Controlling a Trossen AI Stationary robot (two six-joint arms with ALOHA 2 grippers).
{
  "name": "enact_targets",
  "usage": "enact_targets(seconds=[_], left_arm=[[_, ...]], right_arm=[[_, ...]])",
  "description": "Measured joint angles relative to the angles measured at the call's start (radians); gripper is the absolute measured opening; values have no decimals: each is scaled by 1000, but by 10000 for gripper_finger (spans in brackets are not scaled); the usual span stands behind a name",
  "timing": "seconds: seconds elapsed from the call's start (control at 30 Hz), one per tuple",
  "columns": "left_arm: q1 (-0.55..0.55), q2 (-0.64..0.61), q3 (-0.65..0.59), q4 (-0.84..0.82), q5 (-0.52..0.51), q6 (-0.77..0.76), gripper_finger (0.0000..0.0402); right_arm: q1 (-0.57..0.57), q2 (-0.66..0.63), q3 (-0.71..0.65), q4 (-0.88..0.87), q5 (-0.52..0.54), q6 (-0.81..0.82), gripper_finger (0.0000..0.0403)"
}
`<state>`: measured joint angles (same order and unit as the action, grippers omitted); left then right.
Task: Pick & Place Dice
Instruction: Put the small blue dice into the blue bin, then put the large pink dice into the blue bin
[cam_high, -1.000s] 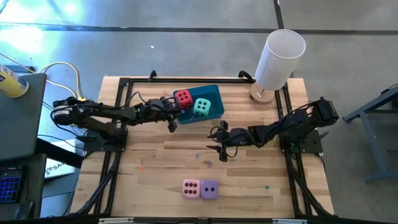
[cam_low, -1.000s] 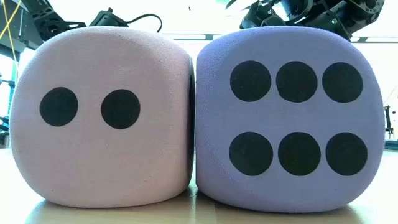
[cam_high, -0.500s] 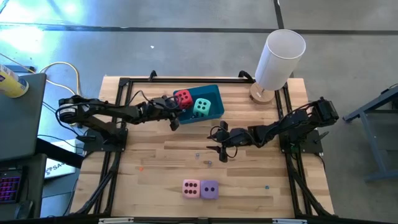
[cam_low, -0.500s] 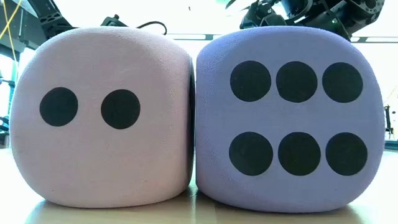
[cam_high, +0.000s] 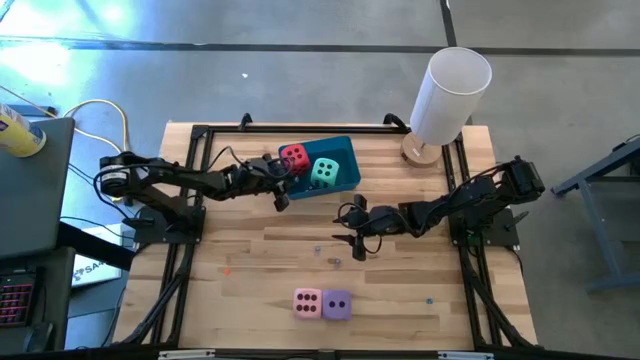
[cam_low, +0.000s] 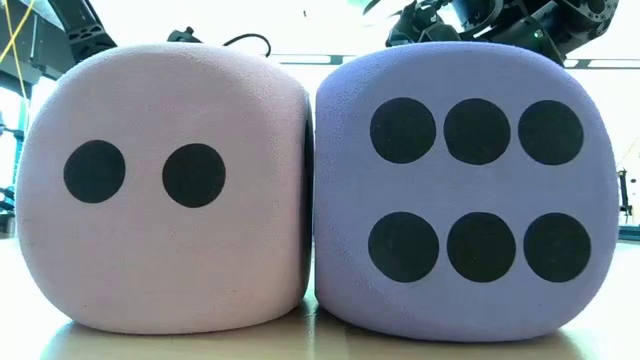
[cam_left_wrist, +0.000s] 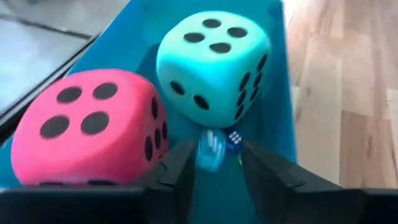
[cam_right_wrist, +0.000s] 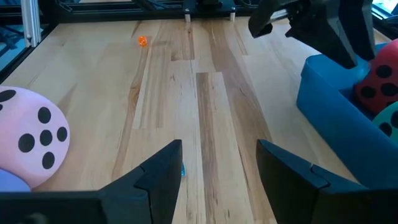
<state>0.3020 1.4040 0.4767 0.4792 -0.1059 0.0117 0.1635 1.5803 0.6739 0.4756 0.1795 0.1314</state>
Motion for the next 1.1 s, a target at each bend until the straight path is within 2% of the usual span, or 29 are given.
enact_targets(seconds=[0.23, 0.37, 0.63, 0.97, 1.1], left_arm=[[-27, 0, 0, 43, -14, 23, 183], [-38, 0, 0, 74, -65, 23, 189], [-103, -14, 0, 106, -66, 18, 190], [-304, -19, -1, 105, -66, -11, 190], [-406, -38, -2, 105, -66, 97, 190]], right_arm=[[0, 0, 0, -1, 0, 0, 195], [0, 0, 0, -2, 0, 0, 195], [0, 0, 0, -8, 0, -4, 195], [0, 0, 0, -15, 0, -4, 195], [0, 0, 0, -17, 0, -4, 195]])
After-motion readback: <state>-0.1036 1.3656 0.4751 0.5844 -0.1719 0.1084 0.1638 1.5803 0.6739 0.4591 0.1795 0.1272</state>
